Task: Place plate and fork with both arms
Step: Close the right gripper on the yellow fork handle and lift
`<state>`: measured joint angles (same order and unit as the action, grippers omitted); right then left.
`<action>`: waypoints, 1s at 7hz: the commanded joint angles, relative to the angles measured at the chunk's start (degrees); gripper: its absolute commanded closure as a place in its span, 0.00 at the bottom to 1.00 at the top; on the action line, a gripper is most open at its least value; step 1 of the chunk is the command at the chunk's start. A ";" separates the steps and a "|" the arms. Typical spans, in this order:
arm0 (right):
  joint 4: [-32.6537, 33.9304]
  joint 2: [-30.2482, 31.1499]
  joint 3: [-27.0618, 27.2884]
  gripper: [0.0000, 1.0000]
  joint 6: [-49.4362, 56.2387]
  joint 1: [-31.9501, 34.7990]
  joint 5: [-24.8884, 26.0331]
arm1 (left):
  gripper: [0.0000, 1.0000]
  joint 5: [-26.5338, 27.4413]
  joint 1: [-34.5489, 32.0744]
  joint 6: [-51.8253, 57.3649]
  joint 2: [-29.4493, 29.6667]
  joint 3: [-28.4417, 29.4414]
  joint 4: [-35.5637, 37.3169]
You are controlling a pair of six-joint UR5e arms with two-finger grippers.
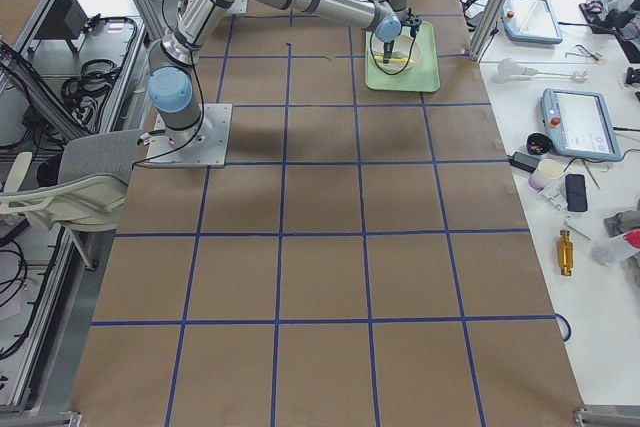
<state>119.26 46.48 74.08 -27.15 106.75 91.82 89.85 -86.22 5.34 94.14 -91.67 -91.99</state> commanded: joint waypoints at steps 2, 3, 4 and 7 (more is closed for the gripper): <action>-0.08 0.01 0.10 0.70 0.44 0.03 0.11 | 0.00 -0.20 -0.44 -0.25 -0.18 -0.61 1.02; -0.17 0.01 0.10 0.75 0.35 0.03 0.11 | 0.00 -0.20 -0.44 0.10 -0.10 -0.61 1.11; -0.26 0.10 0.10 0.80 0.43 0.03 0.11 | 0.00 -0.20 -0.44 0.37 -0.19 -0.70 1.20; -1.05 2.90 -0.42 0.81 1.66 -0.23 -0.24 | 0.00 -0.20 -0.44 0.46 -0.19 -1.22 1.72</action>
<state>118.40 48.20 73.96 -26.21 106.73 91.75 89.65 -86.66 5.69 94.01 -92.66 -90.55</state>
